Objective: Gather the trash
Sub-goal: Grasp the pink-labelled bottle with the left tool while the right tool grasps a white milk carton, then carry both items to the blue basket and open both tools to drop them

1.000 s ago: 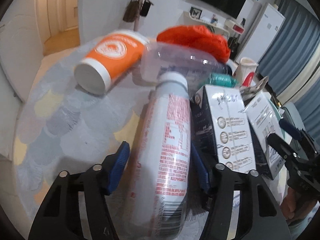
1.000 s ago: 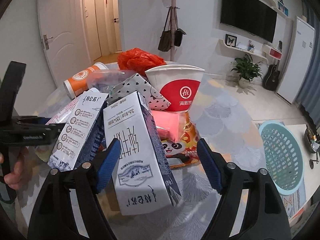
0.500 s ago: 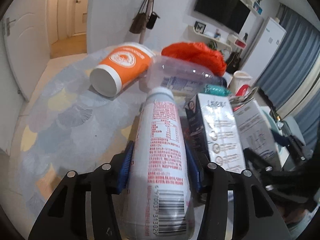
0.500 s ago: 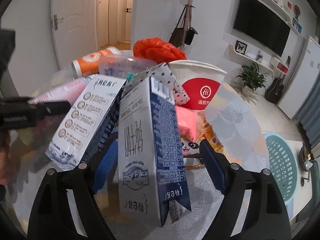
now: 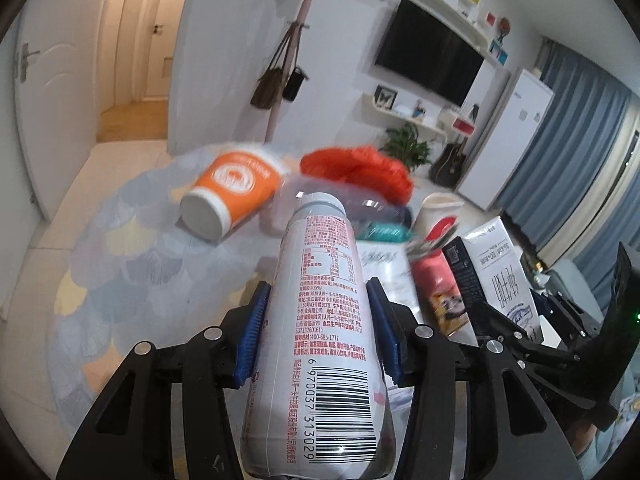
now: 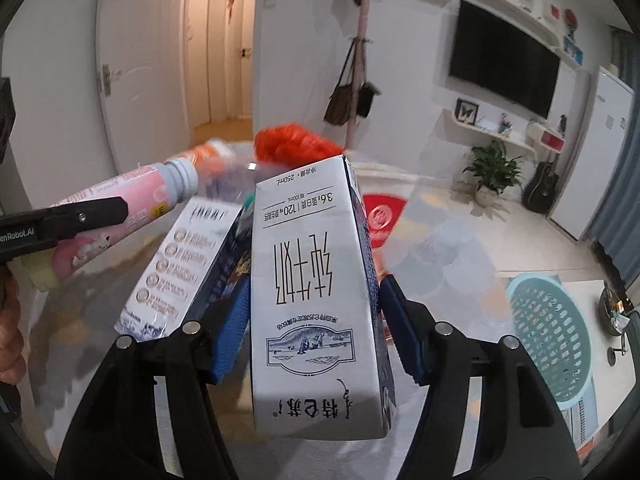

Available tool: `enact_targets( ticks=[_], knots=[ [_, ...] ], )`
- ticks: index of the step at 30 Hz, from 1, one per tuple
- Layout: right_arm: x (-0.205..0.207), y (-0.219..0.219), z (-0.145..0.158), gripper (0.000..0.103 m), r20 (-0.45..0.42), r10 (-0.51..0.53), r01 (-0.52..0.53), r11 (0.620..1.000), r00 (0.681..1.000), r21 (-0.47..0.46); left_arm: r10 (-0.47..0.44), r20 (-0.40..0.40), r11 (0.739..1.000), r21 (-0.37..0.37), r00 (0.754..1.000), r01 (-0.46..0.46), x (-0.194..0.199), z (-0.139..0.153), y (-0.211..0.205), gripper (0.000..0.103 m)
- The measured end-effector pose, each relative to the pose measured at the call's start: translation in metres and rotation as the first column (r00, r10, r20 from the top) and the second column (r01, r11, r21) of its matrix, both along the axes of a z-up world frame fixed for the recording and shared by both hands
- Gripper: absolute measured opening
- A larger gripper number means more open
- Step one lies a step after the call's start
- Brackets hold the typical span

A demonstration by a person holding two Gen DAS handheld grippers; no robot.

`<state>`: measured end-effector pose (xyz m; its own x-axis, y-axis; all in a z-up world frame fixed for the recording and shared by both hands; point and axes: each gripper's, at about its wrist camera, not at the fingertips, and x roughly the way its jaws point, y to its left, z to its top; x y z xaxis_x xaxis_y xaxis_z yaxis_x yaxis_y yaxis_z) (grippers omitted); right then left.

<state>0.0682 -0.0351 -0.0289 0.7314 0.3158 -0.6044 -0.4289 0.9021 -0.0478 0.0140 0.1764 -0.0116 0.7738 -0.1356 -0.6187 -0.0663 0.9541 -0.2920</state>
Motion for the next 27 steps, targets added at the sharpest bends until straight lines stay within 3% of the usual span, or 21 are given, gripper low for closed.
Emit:
enact_targets(
  ticks=[6,12,21,27],
  knots=[
    [0.005,-0.042,0.024,0.061,0.056,-0.102,0.099,0.994,0.993,0.052,-0.076,0.057,0.997,0.028,0.995,0.075,0.013,0.027,-0.036,0.047],
    [0.025,-0.119,0.037,0.061,0.064,-0.266,0.260,0.961,0.962,0.096,-0.194,0.069,0.980,0.050,0.979,0.191,0.049,0.045,-0.096,0.047],
    [0.061,-0.237,0.018,0.061,-0.028,-0.505,0.504,0.854,0.863,0.125,-0.393,0.037,0.919,0.051,0.919,0.391,0.115,0.047,-0.223,0.047],
    [0.094,-0.286,-0.018,0.061,-0.148,-0.595,0.610,0.787,0.790,0.090,-0.467,-0.043,0.883,0.032,0.883,0.469,0.165,0.013,-0.292,0.047]
  ],
)
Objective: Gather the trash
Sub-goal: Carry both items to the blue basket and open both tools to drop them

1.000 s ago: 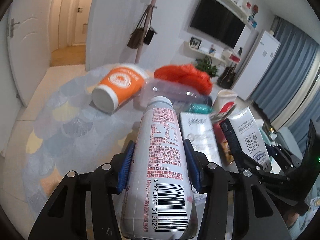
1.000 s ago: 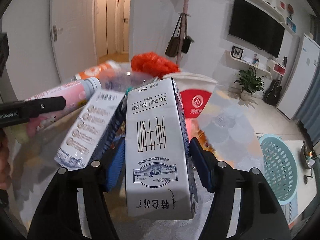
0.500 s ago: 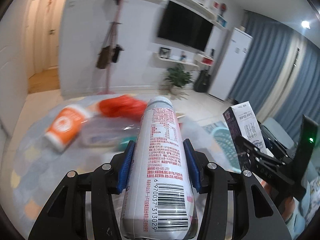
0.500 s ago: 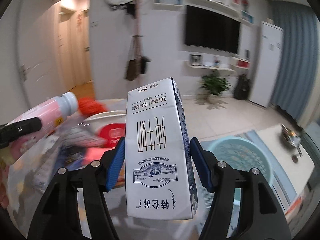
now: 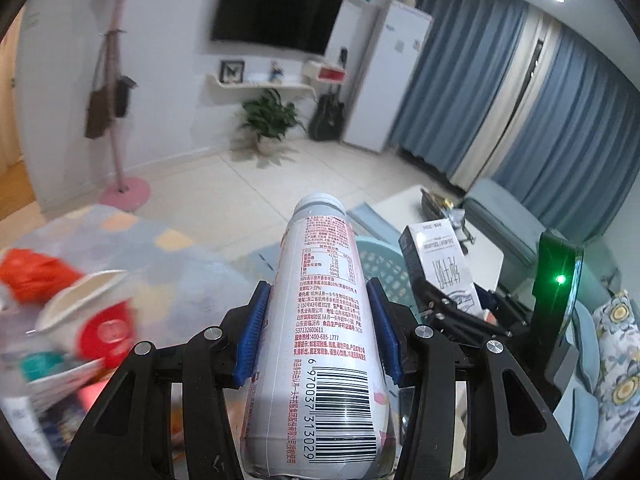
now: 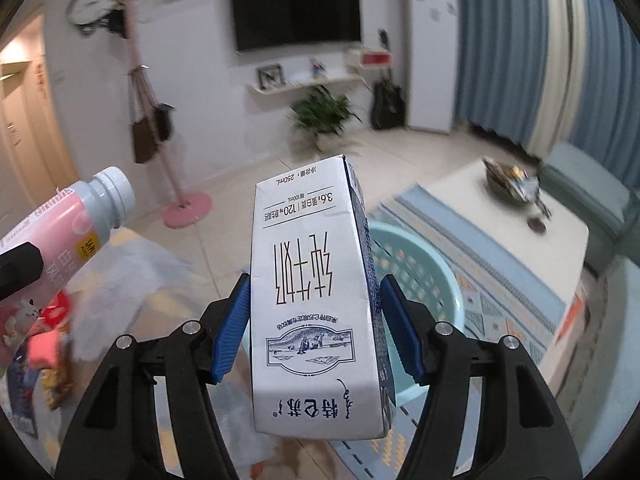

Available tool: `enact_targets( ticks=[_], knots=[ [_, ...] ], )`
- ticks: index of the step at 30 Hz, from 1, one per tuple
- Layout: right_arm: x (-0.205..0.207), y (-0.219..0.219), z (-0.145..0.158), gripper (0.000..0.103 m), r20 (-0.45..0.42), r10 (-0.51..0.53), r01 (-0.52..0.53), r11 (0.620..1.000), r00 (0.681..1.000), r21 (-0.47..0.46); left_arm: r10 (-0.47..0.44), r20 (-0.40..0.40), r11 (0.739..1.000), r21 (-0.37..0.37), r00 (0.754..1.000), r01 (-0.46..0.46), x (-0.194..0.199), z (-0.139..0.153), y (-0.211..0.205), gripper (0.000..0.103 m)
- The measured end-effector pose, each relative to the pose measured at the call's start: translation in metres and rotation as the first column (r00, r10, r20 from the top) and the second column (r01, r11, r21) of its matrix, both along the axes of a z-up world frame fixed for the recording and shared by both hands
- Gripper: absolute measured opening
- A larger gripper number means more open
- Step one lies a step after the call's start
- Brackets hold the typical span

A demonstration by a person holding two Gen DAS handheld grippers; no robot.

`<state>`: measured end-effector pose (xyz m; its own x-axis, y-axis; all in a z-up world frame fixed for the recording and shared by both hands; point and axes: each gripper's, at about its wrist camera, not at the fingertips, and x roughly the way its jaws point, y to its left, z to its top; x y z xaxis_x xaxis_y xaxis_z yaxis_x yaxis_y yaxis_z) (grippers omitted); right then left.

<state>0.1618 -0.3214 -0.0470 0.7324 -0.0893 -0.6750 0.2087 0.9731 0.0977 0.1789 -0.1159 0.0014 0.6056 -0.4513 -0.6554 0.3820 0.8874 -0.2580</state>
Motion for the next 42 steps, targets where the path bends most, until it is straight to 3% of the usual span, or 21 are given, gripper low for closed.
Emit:
enact_targets(
  ticks=[8,12,15,17,20,22,26,32,38,42],
  knots=[
    [0.031,-0.041,-0.056,0.062,-0.158,-0.084,0.092,0.995,0.984,0.041,-0.049,-0.146,0.997,0.057,0.988,0.058,0.061,-0.067,-0.058,0.047],
    [0.043,-0.052,-0.074,0.062,-0.207,-0.103,0.116,0.992,0.973,0.050,-0.063,-0.185,0.994,0.080,0.981,0.078,0.074,-0.086,-0.076,0.047],
    [0.050,-0.058,-0.083,0.062,-0.227,-0.098,0.114,0.992,0.969,0.060,-0.069,-0.169,0.993,0.082,0.983,0.083,0.076,-0.089,-0.080,0.051],
    [0.052,-0.061,-0.087,0.067,-0.233,-0.103,0.120,0.991,0.967,0.063,-0.067,-0.137,0.993,0.083,0.988,0.079,0.073,-0.085,-0.085,0.072],
    [0.053,-0.064,-0.089,0.076,-0.224,-0.093,0.116,0.989,0.970,0.092,-0.066,-0.117,0.996,0.056,0.991,0.073,0.069,-0.078,-0.085,0.074],
    [0.053,-0.063,-0.088,0.076,-0.211,-0.097,0.119,0.988,0.973,0.096,-0.055,-0.113,0.997,0.045,0.992,0.060,0.066,-0.074,-0.083,0.074],
    [0.056,-0.050,-0.083,0.084,-0.160,-0.117,0.127,0.990,0.980,0.060,-0.019,-0.089,1.000,0.020,0.996,0.021,0.054,-0.065,-0.060,0.074],
    [0.076,-0.008,-0.093,0.086,-0.095,-0.139,0.128,0.985,0.986,-0.113,0.049,-0.025,0.999,-0.006,0.998,-0.049,0.027,-0.038,-0.012,0.074],
    [0.099,0.002,-0.120,0.086,-0.142,-0.190,0.157,0.964,0.971,-0.217,0.159,0.034,0.986,0.041,0.987,-0.160,-0.011,-0.016,0.054,0.074],
    [0.106,0.000,-0.124,0.086,-0.153,-0.235,0.197,0.954,0.960,-0.227,0.238,0.066,0.970,0.042,0.969,-0.241,-0.035,-0.002,0.095,0.074]
  ],
)
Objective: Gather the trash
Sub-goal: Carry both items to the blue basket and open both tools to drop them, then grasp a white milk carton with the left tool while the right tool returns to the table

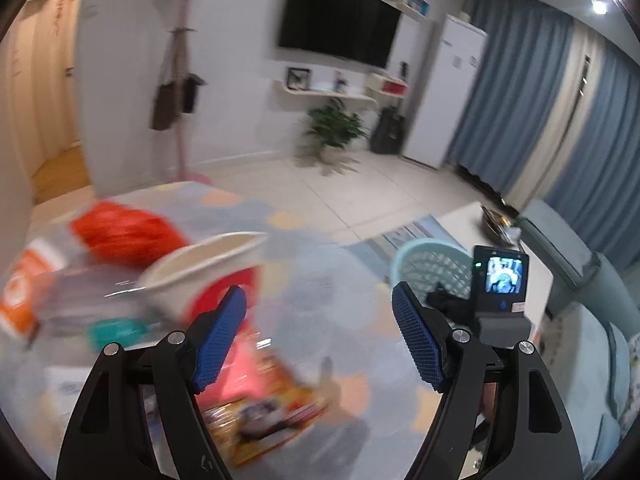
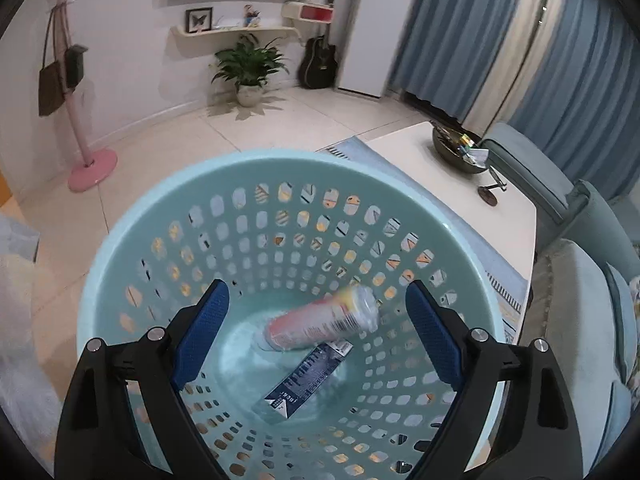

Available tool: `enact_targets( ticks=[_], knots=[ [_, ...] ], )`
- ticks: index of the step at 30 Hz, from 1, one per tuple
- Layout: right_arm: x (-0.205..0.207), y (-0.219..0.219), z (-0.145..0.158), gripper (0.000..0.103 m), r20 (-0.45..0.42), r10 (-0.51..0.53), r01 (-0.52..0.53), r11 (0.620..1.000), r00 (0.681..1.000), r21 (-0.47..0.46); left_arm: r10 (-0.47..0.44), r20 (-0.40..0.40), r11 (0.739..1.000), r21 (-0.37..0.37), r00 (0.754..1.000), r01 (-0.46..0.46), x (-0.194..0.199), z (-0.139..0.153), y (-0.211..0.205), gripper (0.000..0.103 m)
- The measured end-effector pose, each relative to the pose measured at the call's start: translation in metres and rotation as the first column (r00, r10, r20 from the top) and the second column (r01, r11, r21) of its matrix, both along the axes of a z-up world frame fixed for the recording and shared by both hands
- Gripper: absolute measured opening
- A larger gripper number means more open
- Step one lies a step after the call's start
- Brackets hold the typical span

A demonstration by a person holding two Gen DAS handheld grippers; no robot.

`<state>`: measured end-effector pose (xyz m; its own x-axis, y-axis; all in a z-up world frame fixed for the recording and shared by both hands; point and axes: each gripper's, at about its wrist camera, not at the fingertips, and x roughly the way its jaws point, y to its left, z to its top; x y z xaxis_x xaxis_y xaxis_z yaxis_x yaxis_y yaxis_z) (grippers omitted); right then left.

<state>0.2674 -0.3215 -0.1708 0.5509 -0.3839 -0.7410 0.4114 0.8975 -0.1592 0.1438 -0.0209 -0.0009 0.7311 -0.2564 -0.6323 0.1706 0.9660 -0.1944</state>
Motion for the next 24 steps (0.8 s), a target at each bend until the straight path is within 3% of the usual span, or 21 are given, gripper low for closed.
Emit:
enact_targets(
  ticks=[5,10,14,16,20,22,24],
  knots=[
    [-0.009,0.011,-0.002,0.086,-0.011,0.005,-0.005,1.000,1.000,0.009,0.098,0.012,0.995,0.032,0.995,-0.098,-0.031,0.006,0.054,0.074],
    [-0.010,0.020,0.002,0.086,-0.022,0.016,-0.017,0.999,1.000,-0.035,0.197,-0.035,0.980,0.025,0.980,-0.196,-0.052,-0.007,0.105,0.074],
    [-0.034,0.024,0.045,0.086,0.081,-0.025,0.035,0.992,0.996,-0.120,0.212,-0.081,0.977,-0.007,0.974,-0.214,-0.062,-0.019,0.125,0.080],
    [-0.049,0.031,0.069,0.086,0.126,0.004,0.010,0.994,0.992,-0.111,0.205,-0.104,0.978,-0.014,0.973,-0.207,-0.065,-0.027,0.127,0.083],
    [-0.078,0.066,0.117,0.086,0.186,0.184,-0.190,0.982,0.965,0.013,0.222,-0.157,0.975,0.009,0.962,-0.223,-0.064,-0.041,0.120,0.084],
    [-0.089,0.094,0.133,0.086,0.205,0.315,-0.340,0.935,0.927,0.100,0.253,-0.179,0.967,0.040,0.951,-0.250,-0.062,-0.046,0.118,0.084],
    [-0.099,0.120,0.142,0.086,0.208,0.392,-0.421,0.900,0.896,0.117,0.276,-0.202,0.961,0.053,0.940,-0.271,-0.062,-0.052,0.119,0.084]
  ],
)
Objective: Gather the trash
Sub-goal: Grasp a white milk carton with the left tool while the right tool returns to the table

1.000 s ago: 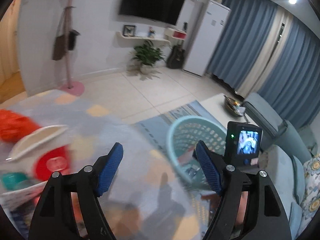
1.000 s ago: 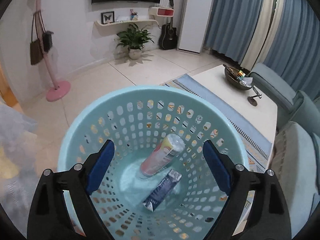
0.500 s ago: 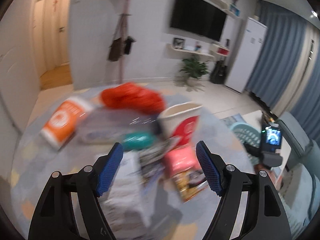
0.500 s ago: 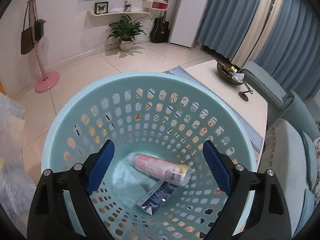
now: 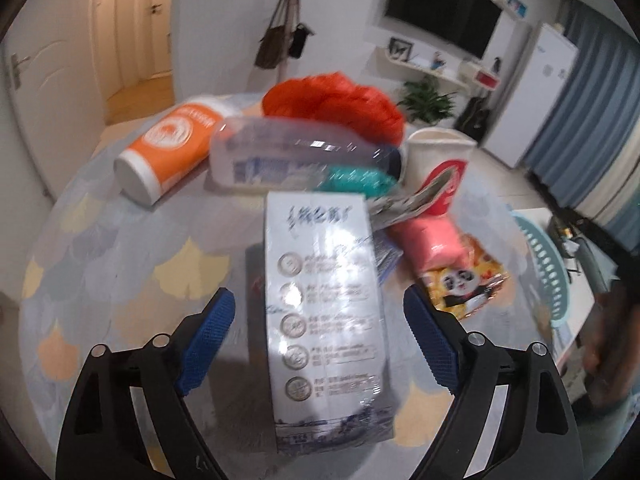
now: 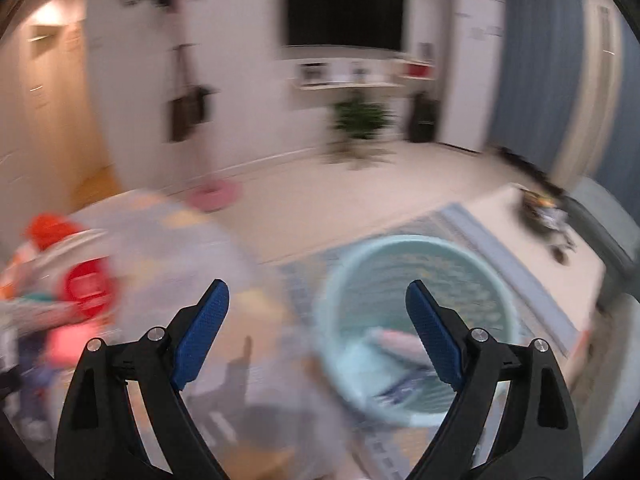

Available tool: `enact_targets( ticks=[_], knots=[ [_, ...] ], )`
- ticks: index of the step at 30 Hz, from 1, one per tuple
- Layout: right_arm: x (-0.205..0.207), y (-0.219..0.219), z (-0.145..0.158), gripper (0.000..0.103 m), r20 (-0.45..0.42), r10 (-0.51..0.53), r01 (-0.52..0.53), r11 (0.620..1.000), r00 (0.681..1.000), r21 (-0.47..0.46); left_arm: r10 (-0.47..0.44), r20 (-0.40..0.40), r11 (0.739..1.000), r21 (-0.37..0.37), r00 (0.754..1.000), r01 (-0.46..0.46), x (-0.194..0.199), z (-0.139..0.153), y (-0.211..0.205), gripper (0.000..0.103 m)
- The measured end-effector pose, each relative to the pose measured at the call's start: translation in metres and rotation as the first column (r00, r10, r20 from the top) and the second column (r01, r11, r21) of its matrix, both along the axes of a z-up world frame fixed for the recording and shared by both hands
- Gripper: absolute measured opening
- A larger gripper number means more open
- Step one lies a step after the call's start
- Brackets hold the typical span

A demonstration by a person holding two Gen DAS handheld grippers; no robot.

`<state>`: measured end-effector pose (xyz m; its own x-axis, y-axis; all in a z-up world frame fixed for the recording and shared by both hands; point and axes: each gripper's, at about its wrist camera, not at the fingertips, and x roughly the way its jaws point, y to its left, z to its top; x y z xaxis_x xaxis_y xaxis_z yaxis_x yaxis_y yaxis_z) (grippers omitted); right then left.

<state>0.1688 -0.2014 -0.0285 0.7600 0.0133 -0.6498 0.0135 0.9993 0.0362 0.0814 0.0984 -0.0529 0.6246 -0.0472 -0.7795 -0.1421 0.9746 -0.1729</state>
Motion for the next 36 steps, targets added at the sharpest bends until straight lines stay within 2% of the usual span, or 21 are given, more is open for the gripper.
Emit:
enact_targets(
  ticks=[2,5,7,9,12,13,14,23,25,33,36],
  knots=[
    [-0.008,0.032,0.007,0.086,-0.008,0.098,-0.098,0.995,0.995,0.001,0.003,-0.014,1.000,-0.023,1.000,-0.004,0.000,-0.005,0.002,0.084],
    [-0.020,0.077,0.012,0.086,-0.013,0.237,-0.237,0.971,0.971,0.012,0.009,-0.018,0.998,-0.056,1.000,-0.010,0.000,-0.012,0.004,0.084],
    [-0.024,0.098,0.011,0.086,-0.025,0.299,-0.299,0.954,0.954,0.010,0.021,-0.015,0.999,-0.048,1.000,-0.022,0.001,-0.013,0.006,0.084],
    [-0.030,0.114,0.009,0.085,-0.034,0.332,-0.332,0.943,0.943,0.001,0.020,-0.013,0.999,-0.047,1.000,-0.021,-0.001,-0.014,0.007,0.080],
    [-0.034,0.135,0.001,0.085,-0.060,0.380,-0.379,0.925,0.923,0.017,0.006,-0.022,0.998,-0.066,1.000,-0.008,-0.001,-0.019,0.009,0.066],
    [-0.035,0.139,-0.002,0.085,-0.067,0.388,-0.388,0.922,0.919,0.019,0.001,-0.026,0.997,-0.074,1.000,-0.003,0.000,-0.020,0.009,0.059],
    [-0.035,0.144,-0.005,0.084,-0.075,0.395,-0.395,0.918,0.915,0.020,-0.005,-0.027,0.996,-0.089,1.000,0.003,-0.001,-0.021,0.012,0.057],
    [-0.016,0.166,-0.028,0.077,-0.145,0.406,-0.400,0.914,0.902,0.072,0.042,0.060,0.995,-0.094,0.997,-0.036,-0.030,-0.003,0.030,0.057],
    [-0.015,0.168,-0.030,0.077,-0.145,0.415,-0.406,0.909,0.898,0.088,0.054,0.069,0.994,-0.097,0.996,-0.048,-0.031,0.000,0.036,0.057],
    [-0.007,0.183,-0.044,0.077,-0.174,0.402,-0.398,0.915,0.899,0.061,0.094,0.054,0.989,-0.116,0.994,-0.087,-0.036,-0.005,0.055,0.057],
    [-0.005,0.184,-0.048,0.064,-0.182,0.408,-0.402,0.913,0.895,0.070,0.097,0.054,0.990,-0.111,0.994,-0.090,-0.036,-0.005,0.057,0.057]
  ],
)
